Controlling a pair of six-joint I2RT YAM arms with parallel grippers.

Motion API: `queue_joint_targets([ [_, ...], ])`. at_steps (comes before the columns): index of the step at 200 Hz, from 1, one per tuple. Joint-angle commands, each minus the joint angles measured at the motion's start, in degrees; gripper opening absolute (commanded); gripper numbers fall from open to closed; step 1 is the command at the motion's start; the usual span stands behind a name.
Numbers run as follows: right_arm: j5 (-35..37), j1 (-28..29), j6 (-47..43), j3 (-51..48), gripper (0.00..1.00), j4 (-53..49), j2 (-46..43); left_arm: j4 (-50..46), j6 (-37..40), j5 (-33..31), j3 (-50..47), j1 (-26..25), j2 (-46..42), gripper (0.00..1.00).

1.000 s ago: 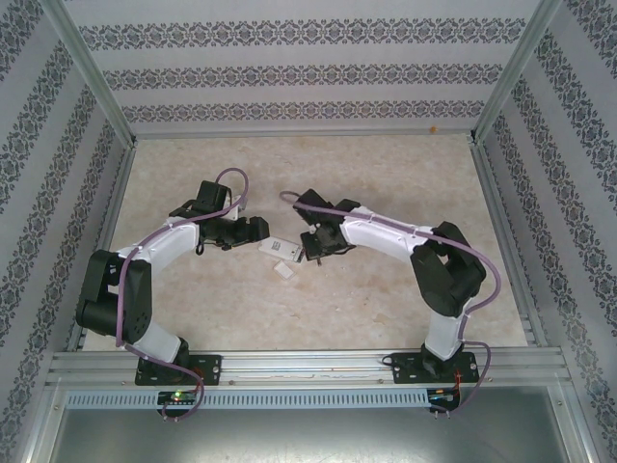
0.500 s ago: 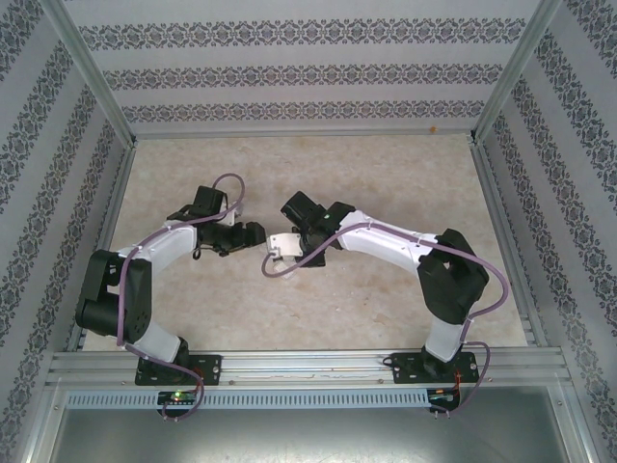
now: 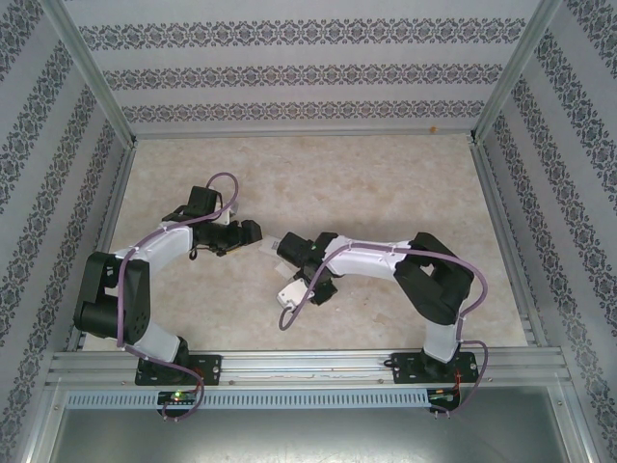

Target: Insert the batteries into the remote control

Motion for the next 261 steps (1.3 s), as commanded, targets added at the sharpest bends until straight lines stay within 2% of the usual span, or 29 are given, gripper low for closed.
queue_joint_targets([
  [1, 2.3, 1.4, 0.5, 0.2, 0.14, 1.5, 0.6, 1.8, -0.9, 1.0, -1.0, 0.3, -0.2, 0.79],
  [18, 2.2, 2.0, 3.7, 0.5, 0.2, 1.8, -1.3, 1.3, -0.7, 0.9, -0.9, 0.3, -0.5, 0.79],
  [40, 1.8, 3.3, 10.2, 0.6, 0.37, 1.5, -5.5, 1.0, -0.1, 0.7, -0.8, 0.3, -0.9, 0.79],
  [53, 1.5, 4.0, 17.1, 0.5, 0.41, 1.8, -8.4, 1.0, -0.1, 0.7, -0.5, 0.4, -0.8, 0.79],
  [62, 2.2, 4.4, 25.2, 1.0, 0.41, 3.0, -10.2, 1.0, -0.3, 0.9, -0.3, 0.3, -0.8, 0.79],
  [71, 3.8, 4.5, 36.4, 1.7, 0.42, 4.7, -11.6, 0.8, -0.2, 0.9, 0.0, 0.3, -0.7, 0.79],
  [80, 8.4, 4.5, 49.7, 2.8, 0.42, 7.0, -12.4, 0.7, -0.2, 1.0, 0.3, 0.3, -1.0, 0.79],
  [90, 16.7, 4.5, 68.5, 4.3, 0.4, 7.2, -12.3, 0.6, -0.2, 1.0, 0.4, 0.3, -1.2, 0.79],
  [101, 23.5, 4.0, 94.0, 7.6, 0.38, 0.2, -11.2, 0.6, -0.3, 0.9, 0.5, 0.3, -1.5, 0.79],
  [122, 14.6, 0.9, 129.9, 6.1, 0.35, -5.9, -10.8, 0.2, -0.2, 1.0, 0.8, 0.3, -1.8, 0.79],
  [138, 8.1, -0.8, 144.8, -1.3, 0.35, -0.9, -12.2, 0.2, -0.5, 1.3, 0.6, 0.4, -2.1, 0.79],
  [162, 2.8, -3.8, 154.1, -8.4, 0.41, 2.0, -14.3, 0.1, -0.5, 1.5, 0.0, 0.3, -2.7, 0.79],
  [178, -1.4, -4.4, 158.0, -10.1, 0.41, 2.9, -13.6, 0.0, -0.3, 1.6, -0.4, 0.3, -2.7, 0.79],
  [195, -1.6, -4.3, 157.3, -7.5, 0.42, 0.5, -11.8, -0.1, -0.3, 1.1, -0.7, 0.4, -2.7, 0.79],
  [215, -2.0, -4.6, 157.4, -6.7, 0.46, 2.2, -10.8, 0.3, -0.5, 1.2, -1.2, 0.3, -2.7, 0.79],
  [261, -6.3, -6.0, 158.1, -6.4, 0.41, 3.6, -6.8, -0.3, 0.5, 1.1, -0.6, 0.2, -2.6, 0.79],
])
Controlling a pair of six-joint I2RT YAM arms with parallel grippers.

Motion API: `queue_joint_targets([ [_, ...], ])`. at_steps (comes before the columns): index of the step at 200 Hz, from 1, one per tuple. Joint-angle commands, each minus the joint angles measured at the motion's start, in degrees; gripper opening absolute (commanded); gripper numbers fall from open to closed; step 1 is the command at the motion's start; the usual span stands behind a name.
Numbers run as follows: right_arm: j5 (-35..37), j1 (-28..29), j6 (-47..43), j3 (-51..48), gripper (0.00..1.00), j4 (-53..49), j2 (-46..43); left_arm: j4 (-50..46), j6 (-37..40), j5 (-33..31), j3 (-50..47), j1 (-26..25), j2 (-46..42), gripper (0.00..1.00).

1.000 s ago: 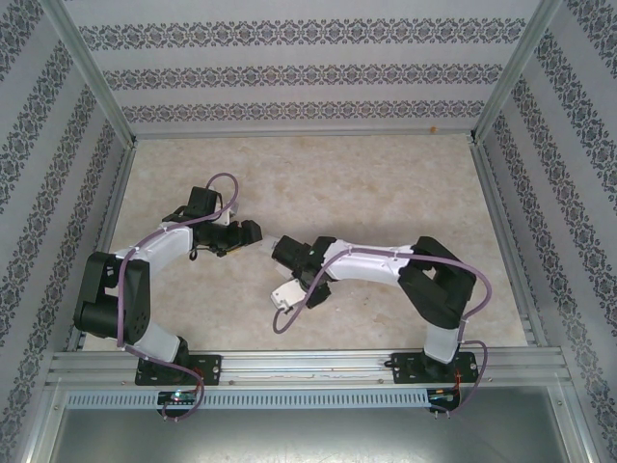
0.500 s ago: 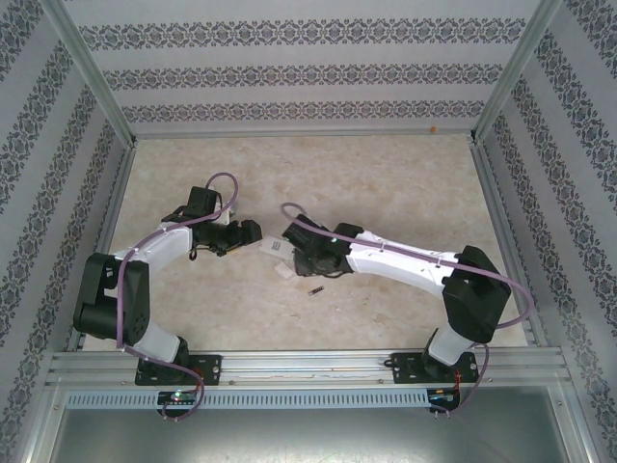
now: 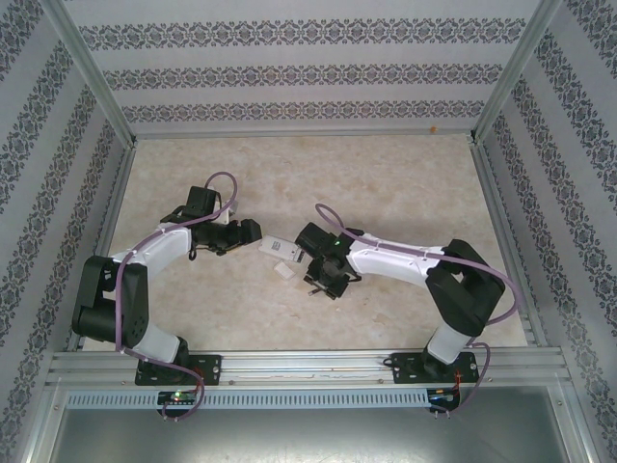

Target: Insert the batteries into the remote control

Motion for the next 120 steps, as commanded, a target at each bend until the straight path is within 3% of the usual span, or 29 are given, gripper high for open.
queue_joint_targets([
  [1, -3.4, -1.0, 2.8, 0.0, 0.41, 0.3, 2.4, -0.5, 0.6, 0.8, -0.2, 0.2, -1.2, 0.8],
  [55, -6.7, -2.4, 0.2, 2.4, 0.36, 1.7, 7.4, -1.7, 2.9, -0.6, 0.0, 0.3, -2.2, 0.81],
  [120, -4.0, -3.2, -6.3, 6.3, 0.07, -1.2, 8.3, -2.5, 4.0, -2.3, -0.2, 0.3, -4.0, 0.94],
])
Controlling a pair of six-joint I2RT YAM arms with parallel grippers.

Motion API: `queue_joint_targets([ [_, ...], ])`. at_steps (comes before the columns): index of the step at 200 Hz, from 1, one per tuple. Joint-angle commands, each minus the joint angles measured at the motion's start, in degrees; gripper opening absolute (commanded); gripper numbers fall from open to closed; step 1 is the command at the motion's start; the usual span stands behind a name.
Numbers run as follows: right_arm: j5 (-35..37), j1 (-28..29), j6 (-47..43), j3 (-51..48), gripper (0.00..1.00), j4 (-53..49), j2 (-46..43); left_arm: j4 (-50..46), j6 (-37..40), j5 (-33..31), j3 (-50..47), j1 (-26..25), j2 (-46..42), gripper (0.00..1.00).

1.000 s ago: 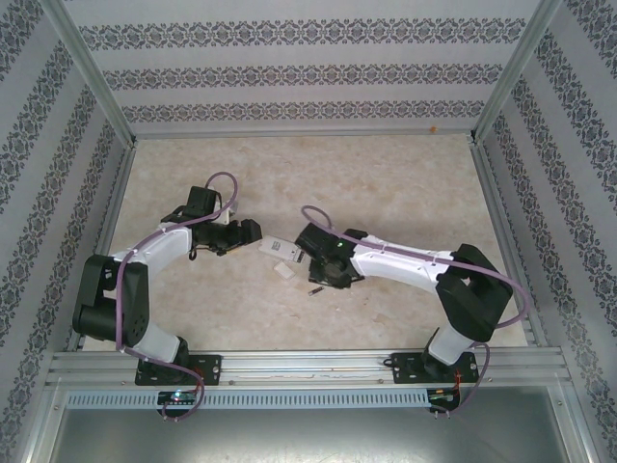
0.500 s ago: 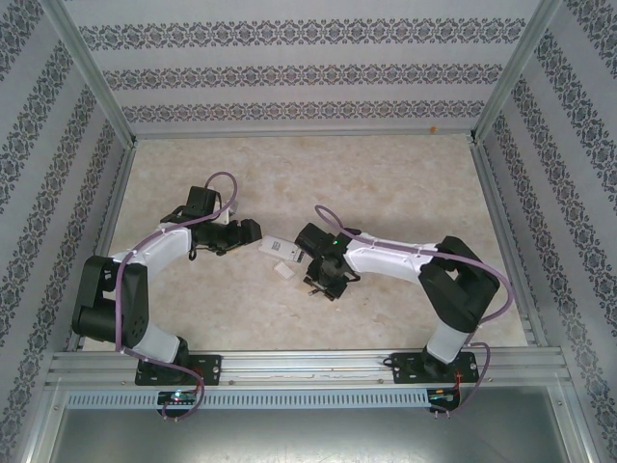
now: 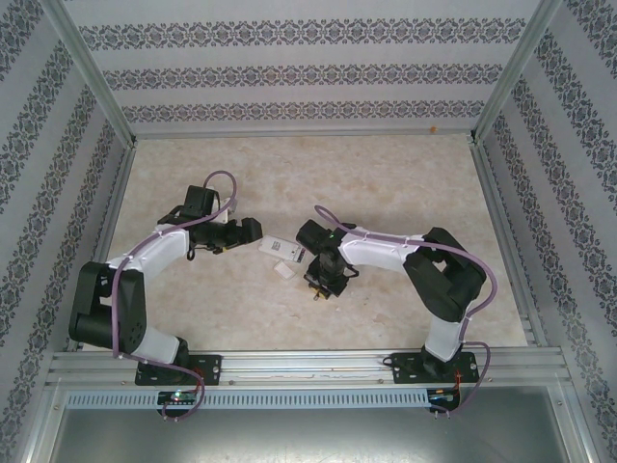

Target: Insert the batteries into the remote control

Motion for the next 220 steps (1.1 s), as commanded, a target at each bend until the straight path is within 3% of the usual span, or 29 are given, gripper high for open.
queue_joint_targets([
  [1, 2.7, -0.1, -5.4, 4.0, 0.07, 0.5, 1.4, -1.7, 1.8, -1.1, -0.2, 0.3, -1.6, 0.94],
  [32, 3.7, 0.3, -15.7, 11.4, 0.04, -2.6, 3.5, -1.9, 2.1, -1.6, 0.1, 0.3, -2.0, 0.97],
  [69, 5.3, -0.1, -21.4, 18.2, 0.05, -4.8, 6.8, -2.0, 2.0, -1.8, -0.1, 0.3, -2.4, 0.98],
  [220, 5.4, -3.7, -25.3, 24.3, 0.08, -2.9, 14.2, -1.5, 2.0, -1.8, -0.1, 0.3, -2.4, 1.0],
])
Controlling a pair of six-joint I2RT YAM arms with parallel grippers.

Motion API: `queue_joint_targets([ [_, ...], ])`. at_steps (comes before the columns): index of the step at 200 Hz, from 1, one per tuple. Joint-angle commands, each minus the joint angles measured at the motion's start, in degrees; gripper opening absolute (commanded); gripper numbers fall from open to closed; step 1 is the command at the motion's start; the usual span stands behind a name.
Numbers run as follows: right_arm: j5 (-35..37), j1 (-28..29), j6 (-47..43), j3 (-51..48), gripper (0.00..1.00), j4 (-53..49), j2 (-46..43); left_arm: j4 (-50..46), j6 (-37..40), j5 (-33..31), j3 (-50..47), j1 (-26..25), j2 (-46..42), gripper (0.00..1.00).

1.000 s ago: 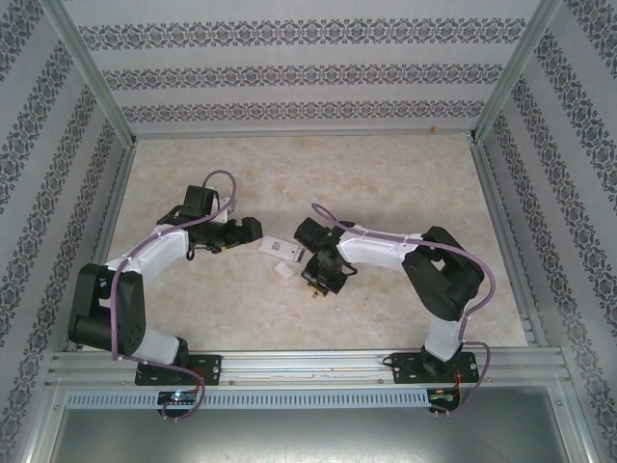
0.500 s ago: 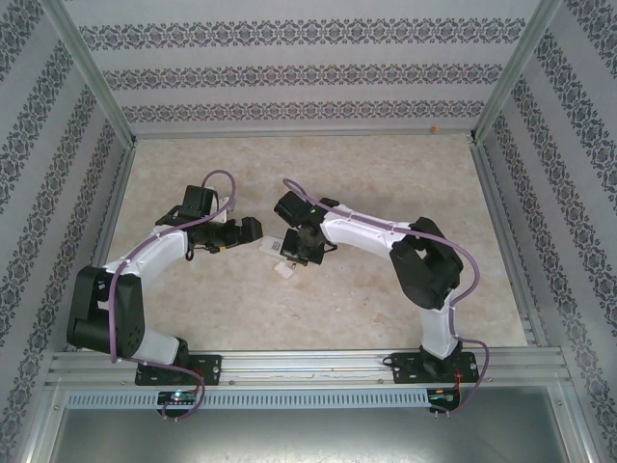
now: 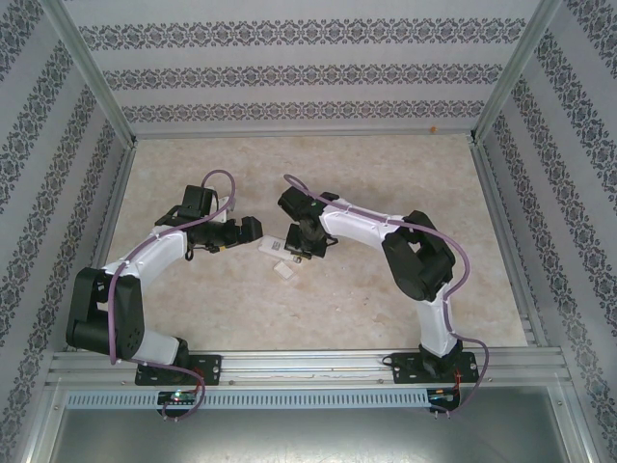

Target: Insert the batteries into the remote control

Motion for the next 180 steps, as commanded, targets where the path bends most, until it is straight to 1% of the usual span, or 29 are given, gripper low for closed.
queue_joint_targets([
  [1, 0.4, -0.3, -0.6, 1.5, 0.08, -0.5, 1.7, -0.8, 1.1, -0.8, -0.1, 0.3, -0.7, 1.0],
  [21, 0.0, -0.4, -0.3, 1.7, 0.11, -0.3, 2.2, -0.8, 1.1, -0.9, -0.3, 0.4, -0.7, 1.0],
  [55, 0.1, -0.5, -0.1, 2.0, 0.19, -0.2, 2.7, -0.8, 1.1, -0.8, -0.5, 0.3, -0.7, 1.0],
  [82, 0.3, -0.6, 0.0, 2.6, 0.22, -0.7, 2.8, -0.8, 0.9, -0.8, -0.4, 0.3, -0.8, 1.0],
  [99, 0.3, -0.6, 0.1, 2.3, 0.22, -0.7, 2.3, -0.8, 0.9, -0.7, -0.3, 0.3, -0.7, 1.0],
  [129, 0.3, -0.7, 0.2, 2.0, 0.18, -0.7, 1.9, -0.8, 0.7, -0.7, -0.3, 0.3, -0.6, 1.0],
  [152, 0.3, -0.6, 0.0, 2.4, 0.15, -0.8, 2.8, -0.8, 0.8, -0.7, -0.3, 0.3, -0.4, 1.0],
  [180, 1.4, -0.7, 0.1, 3.2, 0.14, -1.2, 4.0, -0.8, 0.8, -0.7, -0.7, 0.3, -0.4, 1.0],
])
